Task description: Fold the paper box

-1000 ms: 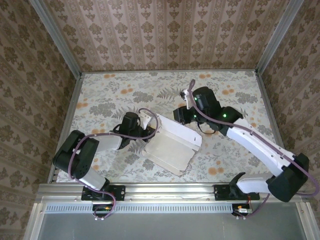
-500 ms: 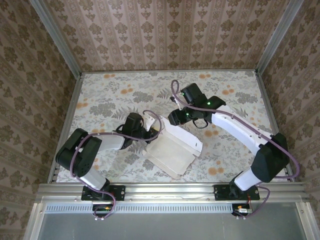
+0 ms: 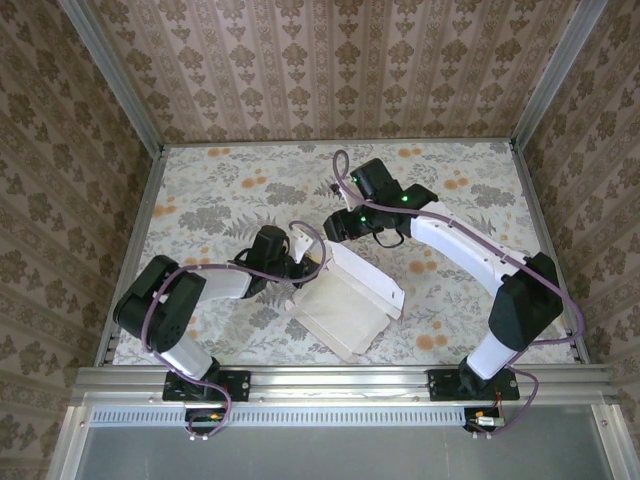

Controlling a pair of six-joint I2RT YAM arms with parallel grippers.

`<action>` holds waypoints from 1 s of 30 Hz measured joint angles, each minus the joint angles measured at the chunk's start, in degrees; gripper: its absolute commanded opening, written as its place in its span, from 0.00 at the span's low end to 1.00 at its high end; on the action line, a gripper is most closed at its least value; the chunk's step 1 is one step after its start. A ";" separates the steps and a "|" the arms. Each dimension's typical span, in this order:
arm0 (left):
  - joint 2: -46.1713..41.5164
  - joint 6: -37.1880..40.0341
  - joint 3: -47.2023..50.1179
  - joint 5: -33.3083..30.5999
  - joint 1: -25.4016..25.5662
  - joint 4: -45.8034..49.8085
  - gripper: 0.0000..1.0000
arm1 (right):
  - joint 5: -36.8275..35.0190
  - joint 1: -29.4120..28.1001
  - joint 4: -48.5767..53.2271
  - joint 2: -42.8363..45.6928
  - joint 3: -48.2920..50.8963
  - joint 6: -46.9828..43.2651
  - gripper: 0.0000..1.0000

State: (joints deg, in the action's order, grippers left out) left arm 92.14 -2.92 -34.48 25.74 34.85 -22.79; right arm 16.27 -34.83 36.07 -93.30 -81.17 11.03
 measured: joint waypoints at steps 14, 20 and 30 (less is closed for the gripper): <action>0.17 0.26 -1.84 -0.09 0.83 1.14 0.16 | -8.66 -3.30 4.74 3.17 8.39 -4.83 0.30; 0.17 0.28 -2.34 -0.09 1.40 2.25 0.16 | -12.96 -5.03 4.85 4.17 10.69 -5.16 0.19; 0.17 0.17 -2.36 0.66 1.51 3.08 0.19 | -18.14 -7.52 4.37 5.25 12.96 -5.33 0.06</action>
State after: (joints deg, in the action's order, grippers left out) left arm 92.31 -2.74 -36.84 26.39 36.36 -19.70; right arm -1.87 -42.35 40.45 -88.05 -68.20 5.69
